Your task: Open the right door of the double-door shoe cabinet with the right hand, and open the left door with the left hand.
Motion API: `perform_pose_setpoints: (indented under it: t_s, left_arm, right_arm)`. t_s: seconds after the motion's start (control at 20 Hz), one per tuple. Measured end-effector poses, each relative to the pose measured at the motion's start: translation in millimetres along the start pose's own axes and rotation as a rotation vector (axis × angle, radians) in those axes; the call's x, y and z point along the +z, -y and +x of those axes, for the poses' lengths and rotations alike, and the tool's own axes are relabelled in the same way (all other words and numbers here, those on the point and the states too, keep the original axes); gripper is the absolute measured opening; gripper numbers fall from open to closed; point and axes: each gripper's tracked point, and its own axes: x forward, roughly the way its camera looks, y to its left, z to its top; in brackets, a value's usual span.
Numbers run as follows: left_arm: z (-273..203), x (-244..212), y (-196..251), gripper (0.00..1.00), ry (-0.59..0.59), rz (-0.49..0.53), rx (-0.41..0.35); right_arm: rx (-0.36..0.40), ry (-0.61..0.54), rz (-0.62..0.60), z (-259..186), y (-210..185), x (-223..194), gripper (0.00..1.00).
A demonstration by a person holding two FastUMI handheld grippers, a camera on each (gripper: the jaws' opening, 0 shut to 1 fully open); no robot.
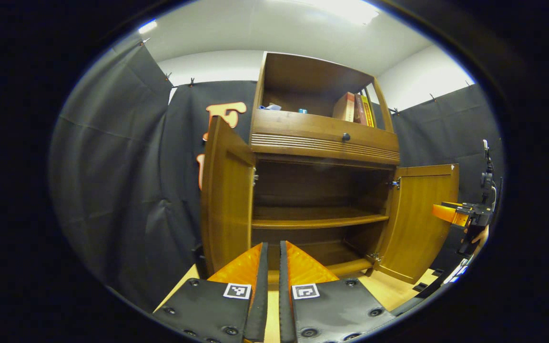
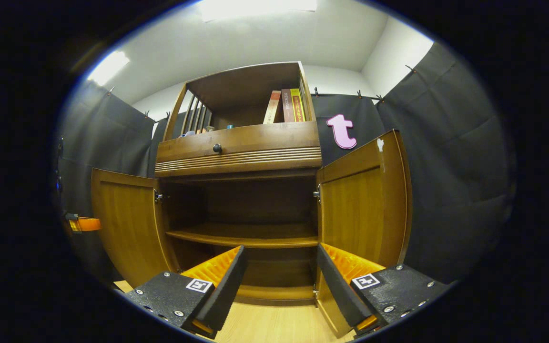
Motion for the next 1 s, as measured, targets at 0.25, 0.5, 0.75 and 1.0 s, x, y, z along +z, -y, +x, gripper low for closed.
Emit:
perform_pose_setpoints:
  t_s: [0.25,0.5,0.75,1.0]
  left_arm:
    - [18,10,13,0.34,0.030,0.010,-0.002]
    - [21,16,12,0.63,0.056,0.014,0.012]
    - [19,24,20,0.96,0.079,0.031,0.019]
    - [14,27,25,0.96,0.089,0.052,0.022]
  right_arm:
    - [-0.013,-0.033,-0.021,-1,17,-6,0.91]
    - [-0.025,-0.051,-0.022,-5,28,-7,0.91]
    - [-0.003,-0.046,-0.002,-10,22,-4,0.91]
    - [0.028,-0.053,-0.006,-11,11,-9,0.91]
